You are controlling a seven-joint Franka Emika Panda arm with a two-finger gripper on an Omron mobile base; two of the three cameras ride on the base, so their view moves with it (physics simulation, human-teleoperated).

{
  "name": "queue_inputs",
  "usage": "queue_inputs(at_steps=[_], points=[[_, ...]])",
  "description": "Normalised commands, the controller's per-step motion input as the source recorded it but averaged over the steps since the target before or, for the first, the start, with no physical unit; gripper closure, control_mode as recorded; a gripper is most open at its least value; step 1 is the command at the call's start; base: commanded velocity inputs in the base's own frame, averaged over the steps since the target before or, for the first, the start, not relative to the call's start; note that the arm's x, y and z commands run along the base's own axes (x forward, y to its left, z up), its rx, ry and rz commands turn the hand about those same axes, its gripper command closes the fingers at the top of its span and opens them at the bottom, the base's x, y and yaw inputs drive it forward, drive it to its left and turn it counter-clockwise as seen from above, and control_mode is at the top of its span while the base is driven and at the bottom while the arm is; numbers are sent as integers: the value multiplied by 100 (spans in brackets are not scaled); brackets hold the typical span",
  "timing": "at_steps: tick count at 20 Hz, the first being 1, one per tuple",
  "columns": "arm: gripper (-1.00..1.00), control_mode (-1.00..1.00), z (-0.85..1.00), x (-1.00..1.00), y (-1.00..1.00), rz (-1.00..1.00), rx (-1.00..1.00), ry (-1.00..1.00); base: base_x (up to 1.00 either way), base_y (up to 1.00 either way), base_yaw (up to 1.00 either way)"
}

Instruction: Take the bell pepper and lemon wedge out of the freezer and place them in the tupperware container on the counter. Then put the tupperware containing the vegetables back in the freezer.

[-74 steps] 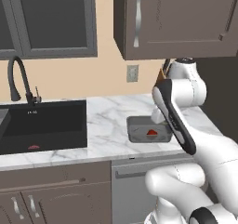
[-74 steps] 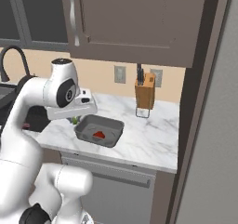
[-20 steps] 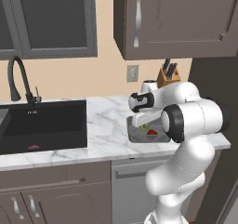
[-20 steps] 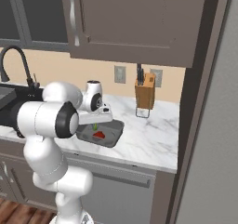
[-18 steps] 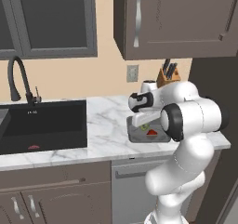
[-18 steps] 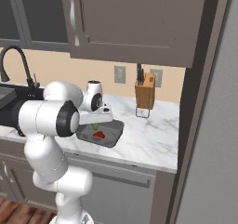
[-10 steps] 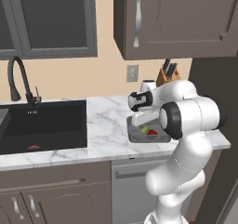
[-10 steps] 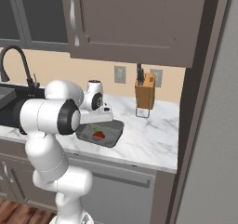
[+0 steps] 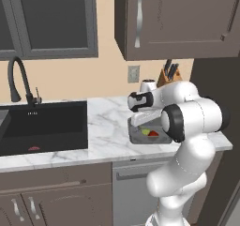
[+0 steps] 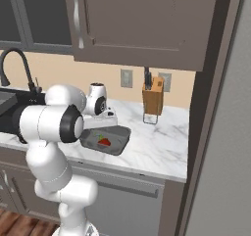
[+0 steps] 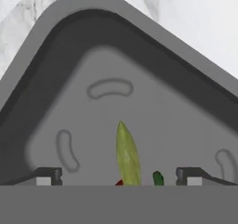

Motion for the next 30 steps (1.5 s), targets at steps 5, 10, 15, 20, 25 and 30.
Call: queue_inputs(at_steps=[5,10,15,20,25,30], points=[[-100,-100,41,-25,10,-1,8,-4,0,0,0],[-100,-100,4,-6,21,-6,9,0,0,0,0],[-100,-100,0,-1,34,-7,4,-1,0,0,0],[-100,-100,2,0,26,-13,1,0,0,0,0],[-100,-100,0,3,24,-18,0,0,0,0,0],[-100,-100,-13,20,25,-20,-1,0,0,0,0]])
